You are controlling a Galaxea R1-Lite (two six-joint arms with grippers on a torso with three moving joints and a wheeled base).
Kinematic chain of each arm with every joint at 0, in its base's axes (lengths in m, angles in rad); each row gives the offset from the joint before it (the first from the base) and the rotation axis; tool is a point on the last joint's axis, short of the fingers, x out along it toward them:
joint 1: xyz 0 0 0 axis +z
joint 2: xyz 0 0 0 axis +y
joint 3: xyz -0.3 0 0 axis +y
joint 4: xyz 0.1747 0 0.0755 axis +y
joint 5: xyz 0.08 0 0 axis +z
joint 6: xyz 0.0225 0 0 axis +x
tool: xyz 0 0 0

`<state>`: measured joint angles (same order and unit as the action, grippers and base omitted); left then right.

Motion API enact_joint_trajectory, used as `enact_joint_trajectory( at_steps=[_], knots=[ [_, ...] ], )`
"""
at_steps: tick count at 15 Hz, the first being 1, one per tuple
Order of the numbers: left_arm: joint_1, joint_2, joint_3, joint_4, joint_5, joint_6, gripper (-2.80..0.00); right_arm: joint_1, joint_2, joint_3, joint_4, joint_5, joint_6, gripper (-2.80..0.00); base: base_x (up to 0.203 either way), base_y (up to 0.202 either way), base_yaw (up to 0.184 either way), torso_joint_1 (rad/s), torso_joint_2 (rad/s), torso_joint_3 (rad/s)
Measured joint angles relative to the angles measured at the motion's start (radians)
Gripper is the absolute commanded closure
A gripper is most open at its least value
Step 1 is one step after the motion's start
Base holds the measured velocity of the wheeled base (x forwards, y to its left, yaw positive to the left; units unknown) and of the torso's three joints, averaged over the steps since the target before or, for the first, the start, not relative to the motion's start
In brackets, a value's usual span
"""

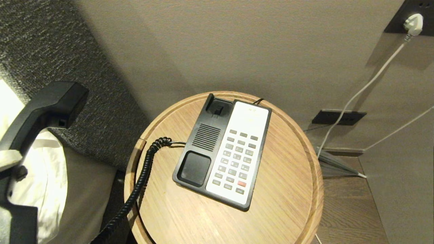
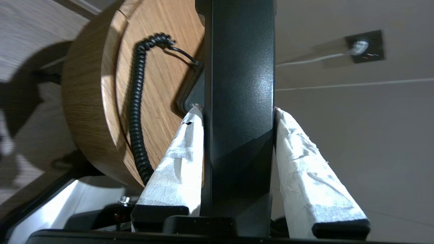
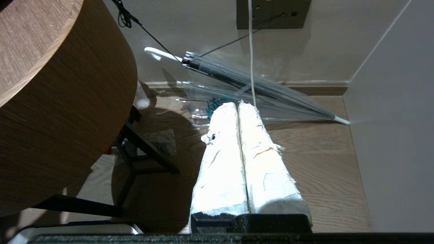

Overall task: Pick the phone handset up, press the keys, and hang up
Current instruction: Dial the number

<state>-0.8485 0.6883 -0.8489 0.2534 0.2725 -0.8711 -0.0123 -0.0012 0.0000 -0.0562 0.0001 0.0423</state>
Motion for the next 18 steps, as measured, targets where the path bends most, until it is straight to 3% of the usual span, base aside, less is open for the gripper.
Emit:
enact_joint_trajectory(
  at_steps=[18],
  knots=[
    [0.002, -0.030, 0.023, -0.042, -0.007, 0.010, 0.00, 0.000, 0.000, 0.000, 0.001, 0.003, -0.041, 0.00, 0.000, 0.000, 0.000, 0.000, 0.00, 0.000]
  ],
)
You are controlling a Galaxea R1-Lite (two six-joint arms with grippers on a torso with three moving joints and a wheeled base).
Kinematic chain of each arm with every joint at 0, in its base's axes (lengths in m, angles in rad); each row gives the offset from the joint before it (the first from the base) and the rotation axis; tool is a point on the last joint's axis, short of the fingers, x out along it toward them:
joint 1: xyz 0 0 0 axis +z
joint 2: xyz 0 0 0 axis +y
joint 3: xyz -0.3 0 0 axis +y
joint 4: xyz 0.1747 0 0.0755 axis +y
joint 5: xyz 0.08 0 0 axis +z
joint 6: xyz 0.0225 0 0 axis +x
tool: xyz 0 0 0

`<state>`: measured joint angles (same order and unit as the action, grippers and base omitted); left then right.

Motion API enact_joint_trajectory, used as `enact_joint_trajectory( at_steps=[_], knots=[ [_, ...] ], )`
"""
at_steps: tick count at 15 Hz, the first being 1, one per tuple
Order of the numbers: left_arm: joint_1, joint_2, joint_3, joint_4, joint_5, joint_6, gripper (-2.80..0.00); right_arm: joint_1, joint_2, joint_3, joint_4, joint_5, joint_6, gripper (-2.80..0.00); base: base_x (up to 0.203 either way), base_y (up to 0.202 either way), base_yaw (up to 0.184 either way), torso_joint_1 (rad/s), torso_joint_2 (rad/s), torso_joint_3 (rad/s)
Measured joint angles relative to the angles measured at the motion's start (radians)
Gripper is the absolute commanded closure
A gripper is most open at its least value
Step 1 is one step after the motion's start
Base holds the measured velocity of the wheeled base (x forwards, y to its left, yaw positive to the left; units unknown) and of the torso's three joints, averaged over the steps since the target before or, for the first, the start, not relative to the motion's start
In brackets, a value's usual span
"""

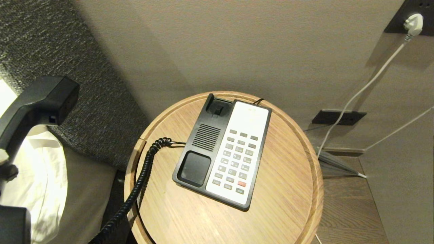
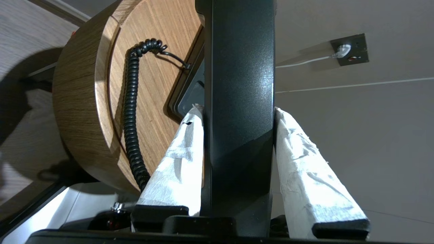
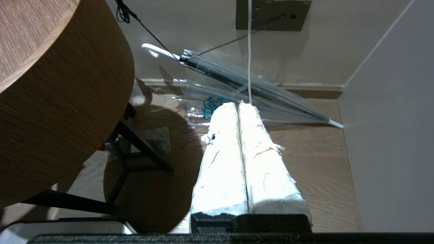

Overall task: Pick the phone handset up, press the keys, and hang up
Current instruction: Dial the number

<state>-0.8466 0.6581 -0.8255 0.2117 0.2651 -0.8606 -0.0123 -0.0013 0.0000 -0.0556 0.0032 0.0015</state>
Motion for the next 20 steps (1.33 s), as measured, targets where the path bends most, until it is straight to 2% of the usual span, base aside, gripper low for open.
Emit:
enact_joint_trajectory(
  at_steps=[2, 4, 7, 8, 11, 15, 17, 20],
  knots=[
    [0.000, -0.001, -0.008, -0.001, 0.004, -0.001, 0.00, 0.001, 0.000, -0.060, 0.042, 0.003, 0.006, 0.00, 0.000, 0.000, 0.000, 0.000, 0.00, 0.000],
    [0.000, 0.003, -0.010, -0.005, 0.006, -0.001, 0.00, 0.000, 0.000, -0.250, 0.171, 0.031, 0.016, 0.00, 0.000, 0.000, 0.000, 0.000, 0.00, 0.000],
    [-0.002, 0.008, -0.004, -0.066, -0.011, -0.001, 0.00, 0.000, 0.011, -0.581, 0.438, 0.114, 0.035, 0.00, 0.000, 0.000, 0.000, 0.000, 0.00, 0.000],
    [-0.001, 0.009, 0.000, -0.078, -0.025, -0.001, 0.00, 0.000, 0.038, -0.651, 0.472, 0.130, 0.052, 0.00, 0.000, 0.000, 0.000, 0.000, 0.00, 0.000],
    [0.014, 0.007, 0.011, -0.092, -0.076, -0.004, 0.00, -0.001, 0.256, -0.794, 0.419, 0.162, 0.110, 0.00, 0.000, 0.000, 0.000, 0.000, 0.00, 0.000],
    [0.054, -0.005, 0.062, -0.093, -0.131, -0.005, 0.00, 0.013, 0.727, -0.916, 0.346, 0.185, 0.146, 0.00, 0.000, 0.000, 0.000, 0.000, 0.00, 0.000],
    [0.066, -0.017, 0.082, -0.093, -0.158, -0.005, 0.00, 0.094, 0.932, -0.959, 0.291, 0.141, 0.156, 0.00, 0.000, 0.000, 0.000, 0.000, 0.00, 0.000],
    [0.077, -0.032, 0.102, -0.105, -0.169, -0.010, 0.00, 0.335, 1.157, -1.018, 0.215, 0.017, 0.180, 0.00, 0.000, 0.000, 0.000, 0.000, 0.00, 0.000]
  ],
)
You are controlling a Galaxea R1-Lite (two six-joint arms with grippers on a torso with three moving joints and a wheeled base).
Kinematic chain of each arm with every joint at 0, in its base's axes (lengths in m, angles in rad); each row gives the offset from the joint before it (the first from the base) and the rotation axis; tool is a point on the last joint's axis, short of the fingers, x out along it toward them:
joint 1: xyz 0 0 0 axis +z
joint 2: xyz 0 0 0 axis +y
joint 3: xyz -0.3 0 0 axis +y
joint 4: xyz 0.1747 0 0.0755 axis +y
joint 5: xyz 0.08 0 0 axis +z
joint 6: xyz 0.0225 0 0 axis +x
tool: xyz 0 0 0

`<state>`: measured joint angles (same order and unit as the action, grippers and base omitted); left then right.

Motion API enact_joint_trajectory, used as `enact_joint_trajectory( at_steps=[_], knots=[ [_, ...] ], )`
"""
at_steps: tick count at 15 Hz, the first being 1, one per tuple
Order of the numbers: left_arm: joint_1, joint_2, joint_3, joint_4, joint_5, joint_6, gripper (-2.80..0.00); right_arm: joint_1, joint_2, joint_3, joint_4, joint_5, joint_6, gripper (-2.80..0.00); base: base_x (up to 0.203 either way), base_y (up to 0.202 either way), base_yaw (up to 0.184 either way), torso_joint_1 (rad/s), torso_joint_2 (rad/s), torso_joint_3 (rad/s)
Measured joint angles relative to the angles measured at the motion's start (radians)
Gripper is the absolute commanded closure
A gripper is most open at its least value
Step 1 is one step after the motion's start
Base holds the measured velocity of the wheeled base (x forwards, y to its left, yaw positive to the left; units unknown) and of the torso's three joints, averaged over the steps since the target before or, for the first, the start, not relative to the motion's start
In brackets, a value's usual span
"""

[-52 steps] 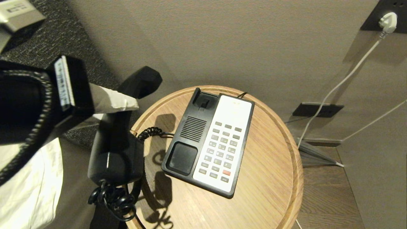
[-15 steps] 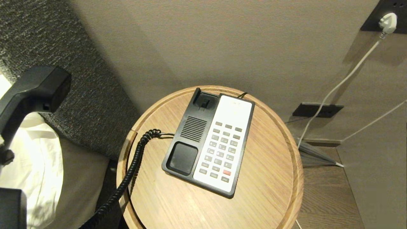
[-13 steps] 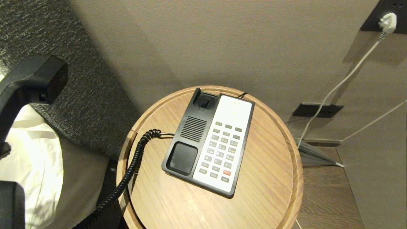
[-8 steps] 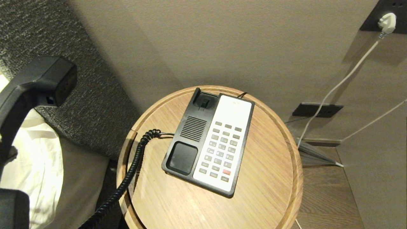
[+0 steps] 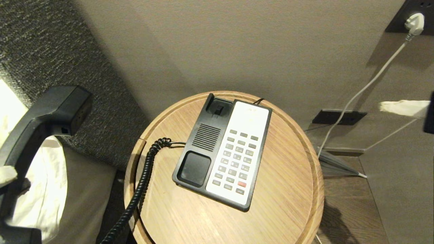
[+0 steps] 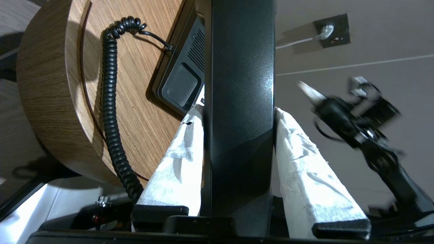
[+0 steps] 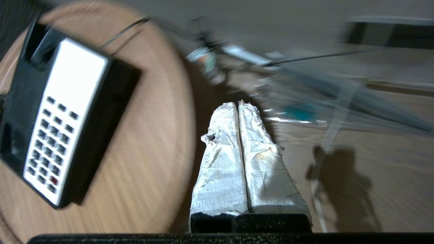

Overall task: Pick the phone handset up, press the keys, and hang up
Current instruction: Dial the number

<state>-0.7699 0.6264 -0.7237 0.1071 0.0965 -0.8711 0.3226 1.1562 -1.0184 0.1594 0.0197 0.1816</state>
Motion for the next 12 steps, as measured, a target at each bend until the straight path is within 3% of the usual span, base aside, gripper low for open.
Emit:
enact_joint_trajectory(
  at_steps=[2, 5, 12],
  knots=[
    [0.007, -0.011, 0.029, -0.031, -0.004, -0.001, 0.00, 0.187, 0.113, -0.061, -0.017, -0.105, 0.039, 0.00, 0.000, 0.000, 0.000, 0.000, 0.00, 0.000],
    [0.009, -0.018, 0.048, -0.057, -0.004, -0.002, 0.00, 0.371, 0.254, -0.164, -0.007, -0.237, 0.116, 0.00, 0.000, 0.000, 0.000, 0.000, 0.00, 0.000],
    [0.009, -0.018, 0.071, -0.059, -0.019, 0.000, 0.00, 0.571, 0.365, -0.198, 0.009, -0.284, 0.164, 0.00, 0.000, 0.000, 0.000, 0.000, 0.00, 0.000]
  ],
)
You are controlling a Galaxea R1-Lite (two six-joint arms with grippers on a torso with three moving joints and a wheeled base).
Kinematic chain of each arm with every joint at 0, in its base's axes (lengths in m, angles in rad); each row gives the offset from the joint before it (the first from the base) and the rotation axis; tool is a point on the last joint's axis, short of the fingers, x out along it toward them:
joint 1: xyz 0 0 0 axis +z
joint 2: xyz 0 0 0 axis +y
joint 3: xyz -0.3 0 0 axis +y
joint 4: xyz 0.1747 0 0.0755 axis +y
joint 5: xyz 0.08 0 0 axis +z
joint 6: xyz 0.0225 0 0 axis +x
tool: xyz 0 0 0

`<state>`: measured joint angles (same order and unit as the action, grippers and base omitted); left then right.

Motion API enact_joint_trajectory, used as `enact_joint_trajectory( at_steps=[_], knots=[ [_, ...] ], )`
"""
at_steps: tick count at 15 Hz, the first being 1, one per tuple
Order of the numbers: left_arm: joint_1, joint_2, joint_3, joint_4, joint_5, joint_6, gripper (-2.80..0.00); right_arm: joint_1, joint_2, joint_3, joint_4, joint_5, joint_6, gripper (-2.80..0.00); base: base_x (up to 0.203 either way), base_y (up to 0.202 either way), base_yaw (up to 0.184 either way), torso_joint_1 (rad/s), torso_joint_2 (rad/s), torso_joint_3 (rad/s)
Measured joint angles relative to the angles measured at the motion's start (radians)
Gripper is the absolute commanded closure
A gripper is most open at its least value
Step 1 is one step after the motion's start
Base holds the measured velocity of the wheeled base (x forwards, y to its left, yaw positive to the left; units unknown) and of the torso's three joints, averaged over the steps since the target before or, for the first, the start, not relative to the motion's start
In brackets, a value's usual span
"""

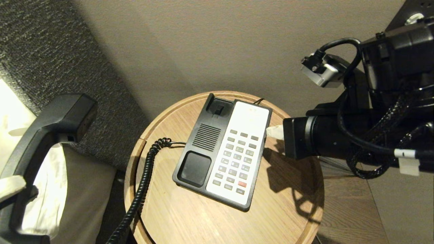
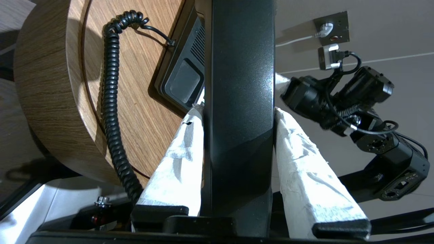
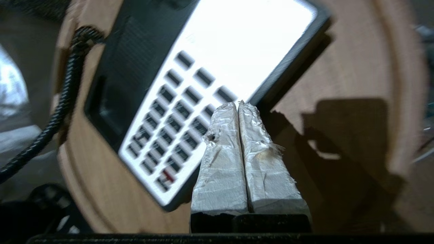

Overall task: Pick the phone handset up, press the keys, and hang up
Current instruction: Dial the number

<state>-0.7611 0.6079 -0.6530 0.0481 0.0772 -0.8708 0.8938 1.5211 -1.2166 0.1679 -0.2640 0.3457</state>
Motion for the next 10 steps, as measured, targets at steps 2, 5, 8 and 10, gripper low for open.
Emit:
enact_joint_trajectory(
  at_steps=[2, 5, 8, 10],
  knots=[
    [0.000, 0.000, 0.006, -0.001, -0.006, 0.002, 0.00, 0.038, 0.006, -0.005, 0.014, 0.001, 0.034, 0.00, 0.000, 0.000, 0.000, 0.000, 0.00, 0.000],
    [0.000, 0.000, 0.009, -0.001, -0.007, 0.001, 0.00, 0.057, 0.011, -0.002, 0.022, 0.000, 0.040, 0.00, 0.000, 0.000, 0.000, 0.000, 0.00, 0.000],
    [0.000, 0.000, 0.010, -0.001, -0.006, 0.001, 0.00, 0.070, 0.015, 0.013, 0.054, 0.000, 0.054, 0.00, 0.000, 0.000, 0.000, 0.000, 0.00, 0.000],
    [0.000, 0.000, 0.010, -0.001, -0.006, 0.002, 0.00, 0.072, 0.019, 0.018, 0.055, 0.000, 0.056, 0.00, 0.000, 0.000, 0.000, 0.000, 0.00, 0.000]
  ],
)
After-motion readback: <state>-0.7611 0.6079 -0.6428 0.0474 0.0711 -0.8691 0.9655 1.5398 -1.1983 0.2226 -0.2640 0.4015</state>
